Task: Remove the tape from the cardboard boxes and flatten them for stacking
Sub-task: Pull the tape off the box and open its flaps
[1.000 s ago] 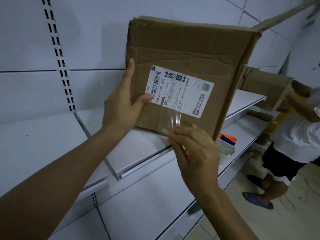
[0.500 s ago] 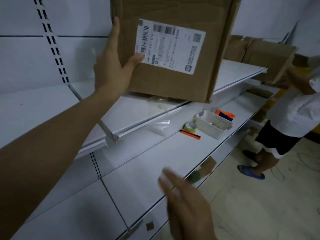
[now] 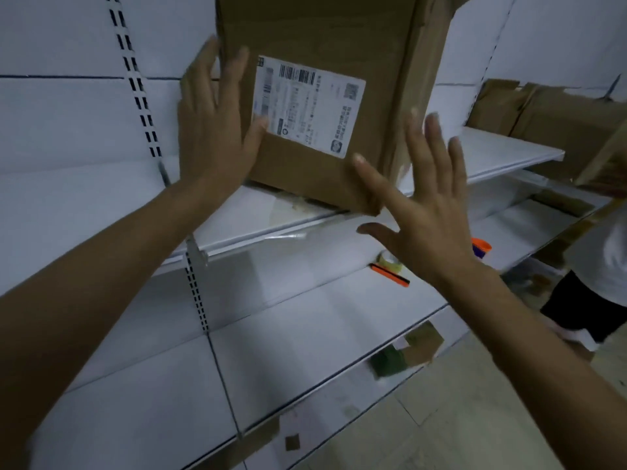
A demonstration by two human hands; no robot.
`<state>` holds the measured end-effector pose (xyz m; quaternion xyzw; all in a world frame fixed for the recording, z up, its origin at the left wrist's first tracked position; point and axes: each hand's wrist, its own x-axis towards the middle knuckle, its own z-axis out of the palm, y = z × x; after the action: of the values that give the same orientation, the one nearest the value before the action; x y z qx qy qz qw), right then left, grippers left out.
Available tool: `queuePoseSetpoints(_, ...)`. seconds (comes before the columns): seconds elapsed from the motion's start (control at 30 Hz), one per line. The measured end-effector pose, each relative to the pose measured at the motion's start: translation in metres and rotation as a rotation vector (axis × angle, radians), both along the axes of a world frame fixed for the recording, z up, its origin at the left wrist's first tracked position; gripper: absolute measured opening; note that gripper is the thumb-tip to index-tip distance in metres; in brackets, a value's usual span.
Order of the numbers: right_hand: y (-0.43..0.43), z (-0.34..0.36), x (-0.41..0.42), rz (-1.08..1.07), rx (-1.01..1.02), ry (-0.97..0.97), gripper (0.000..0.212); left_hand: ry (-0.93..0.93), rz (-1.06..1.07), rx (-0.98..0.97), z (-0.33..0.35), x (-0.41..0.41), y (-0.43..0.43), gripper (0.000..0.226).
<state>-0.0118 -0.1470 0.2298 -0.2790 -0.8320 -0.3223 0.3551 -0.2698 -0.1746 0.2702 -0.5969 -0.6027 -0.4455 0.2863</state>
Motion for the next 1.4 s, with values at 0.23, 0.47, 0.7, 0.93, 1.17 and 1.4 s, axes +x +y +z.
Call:
queuePoseSetpoints(0.23, 0.062, 0.057, -0.016, 0.357, 0.390, -0.218, 0.033, 0.552, -0.021, -0.013, 0.016, 0.040, -0.036, 0.053)
queuePoseSetpoints(0.47, 0.081, 0.102, -0.006, 0.641, 0.483, -0.006, 0.035, 0.304, 0.180, 0.013, 0.036, 0.077, -0.016, 0.062)
queuePoseSetpoints(0.7, 0.093, 0.125, 0.019, 0.765, 0.456, 0.167, 0.040, 0.320, 0.216, -0.004, 0.047, 0.107, -0.016, 0.064)
queuePoseSetpoints(0.93, 0.114, 0.162, 0.038, 1.017, -0.086, 0.645, 0.024, 0.256, 0.388, 0.242, 0.090, 0.152, -0.011, 0.045)
queuePoseSetpoints(1.17, 0.154, 0.158, 0.047, 1.001, -0.587, 0.691, 0.014, 0.283, 0.366, 0.228, 0.101, 0.178, 0.023, 0.012)
queuePoseSetpoints(1.4, 0.167, 0.181, 0.041, 0.508, -0.025, 0.425, 0.031, 0.338, 0.351, 0.026, 0.124, 0.211, 0.075, 0.013)
